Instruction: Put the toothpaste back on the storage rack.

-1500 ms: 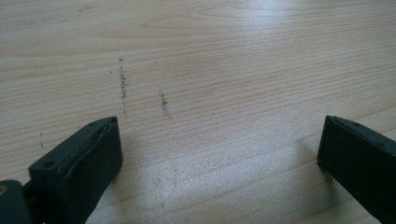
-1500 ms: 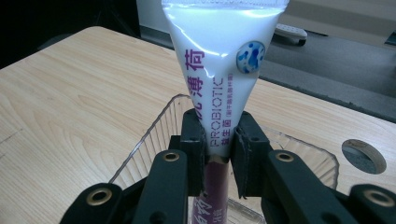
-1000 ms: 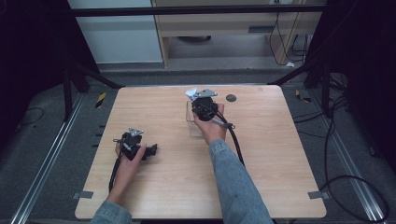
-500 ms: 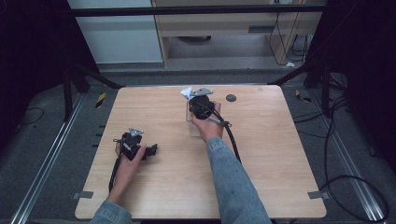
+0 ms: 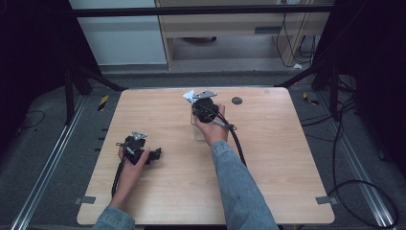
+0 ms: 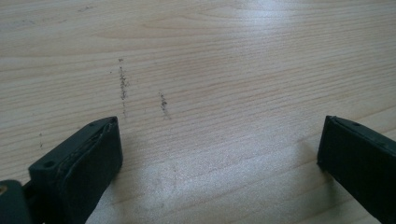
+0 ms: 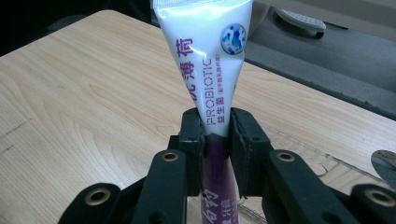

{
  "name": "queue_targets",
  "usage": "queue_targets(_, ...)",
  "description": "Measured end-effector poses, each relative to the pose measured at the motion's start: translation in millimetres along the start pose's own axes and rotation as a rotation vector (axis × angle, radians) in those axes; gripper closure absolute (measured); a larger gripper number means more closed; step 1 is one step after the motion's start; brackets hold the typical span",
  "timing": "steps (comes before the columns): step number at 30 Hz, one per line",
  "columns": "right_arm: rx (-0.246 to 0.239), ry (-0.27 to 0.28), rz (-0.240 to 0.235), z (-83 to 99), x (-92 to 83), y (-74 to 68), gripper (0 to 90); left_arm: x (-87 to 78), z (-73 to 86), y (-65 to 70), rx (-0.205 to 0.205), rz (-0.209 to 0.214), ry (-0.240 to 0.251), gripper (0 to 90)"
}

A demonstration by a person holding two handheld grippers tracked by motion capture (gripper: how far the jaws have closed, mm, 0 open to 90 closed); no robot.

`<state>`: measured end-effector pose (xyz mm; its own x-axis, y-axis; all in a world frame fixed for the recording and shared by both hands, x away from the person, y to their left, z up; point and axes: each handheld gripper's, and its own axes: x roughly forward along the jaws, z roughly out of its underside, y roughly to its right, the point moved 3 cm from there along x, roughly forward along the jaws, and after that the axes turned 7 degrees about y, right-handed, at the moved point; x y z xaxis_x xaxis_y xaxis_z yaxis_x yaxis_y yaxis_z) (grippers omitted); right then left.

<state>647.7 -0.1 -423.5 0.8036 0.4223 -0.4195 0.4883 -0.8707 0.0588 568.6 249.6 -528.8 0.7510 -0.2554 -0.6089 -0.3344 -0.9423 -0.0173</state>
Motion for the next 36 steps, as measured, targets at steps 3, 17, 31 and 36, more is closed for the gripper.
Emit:
queue_targets(3,0.002,0.000,-0.002,0.1,-0.3,0.6,75.5,0.0,0.0,0.0,0.000,0.000,0.000,0.0)
queue_targets(17,0.005,-0.006,0.000,0.2,-8.0,3.5,75.0,0.0,0.0,0.0,0.000,0.000,0.000,0.0)
queue_targets(31,-0.007,-0.001,0.001,0.6,-22.7,6.1,77.4,0.0,0.0,0.0,0.000,0.000,0.000,0.0)
queue_targets(36,-0.009,-0.001,0.000,0.1,-24.7,5.8,78.1,0.0,0.0,0.0,0.000,0.000,0.000,0.0)
